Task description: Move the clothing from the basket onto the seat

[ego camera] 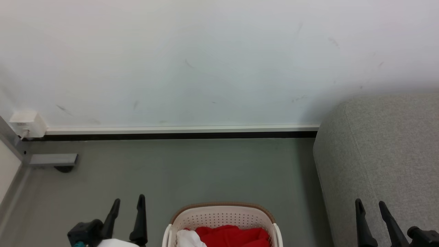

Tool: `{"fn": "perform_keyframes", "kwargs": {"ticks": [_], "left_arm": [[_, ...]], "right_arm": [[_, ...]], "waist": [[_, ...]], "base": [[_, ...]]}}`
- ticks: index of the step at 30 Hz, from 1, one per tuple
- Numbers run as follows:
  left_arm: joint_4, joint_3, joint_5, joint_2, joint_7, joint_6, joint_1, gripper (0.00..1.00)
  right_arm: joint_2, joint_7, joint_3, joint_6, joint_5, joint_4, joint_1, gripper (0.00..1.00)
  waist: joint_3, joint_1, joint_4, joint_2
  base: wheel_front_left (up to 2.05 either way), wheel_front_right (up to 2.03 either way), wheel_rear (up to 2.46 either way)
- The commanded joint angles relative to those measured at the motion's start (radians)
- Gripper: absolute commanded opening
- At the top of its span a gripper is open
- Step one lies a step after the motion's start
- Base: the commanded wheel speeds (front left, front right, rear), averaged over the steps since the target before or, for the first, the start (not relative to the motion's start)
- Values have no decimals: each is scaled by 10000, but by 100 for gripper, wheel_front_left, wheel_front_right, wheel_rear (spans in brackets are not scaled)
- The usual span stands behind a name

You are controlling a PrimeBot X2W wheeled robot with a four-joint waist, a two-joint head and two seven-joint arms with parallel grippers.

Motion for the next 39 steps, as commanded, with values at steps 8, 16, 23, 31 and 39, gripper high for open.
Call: {"fn": "perform_keyframes", "kwargs": {"ticks": [8, 16, 23, 31, 39], "left_arm": [[35, 131, 704, 46, -244, -435, 181, 100], [203, 134, 1251, 28, -396, -473, 100, 100], [312, -6, 1615, 26, -525, -540, 68, 100], [525, -166, 1687, 29, -600, -644, 64, 100], [607, -230, 1541, 28, -594, -648, 81, 100]], "right_arm": [[31, -245, 50, -17, -546, -61, 152, 100], [41, -387, 127, -19, -1064, -14, 160, 100], [55, -528, 18, -20, -1353, 92, 166, 100], [69, -606, -98, -21, -1564, 198, 232, 100], [79, -606, -171, -21, -1573, 197, 235, 100]], "waist": [[-12, 0, -24, -1], [10, 0, -24, -1], [12, 0, -27, -1], [-6, 0, -57, -1], [-26, 0, -98, -1]], "base": [[0, 0, 0], [0, 0, 0], [0, 0, 0], [0, 0, 0], [0, 0, 0]]}}
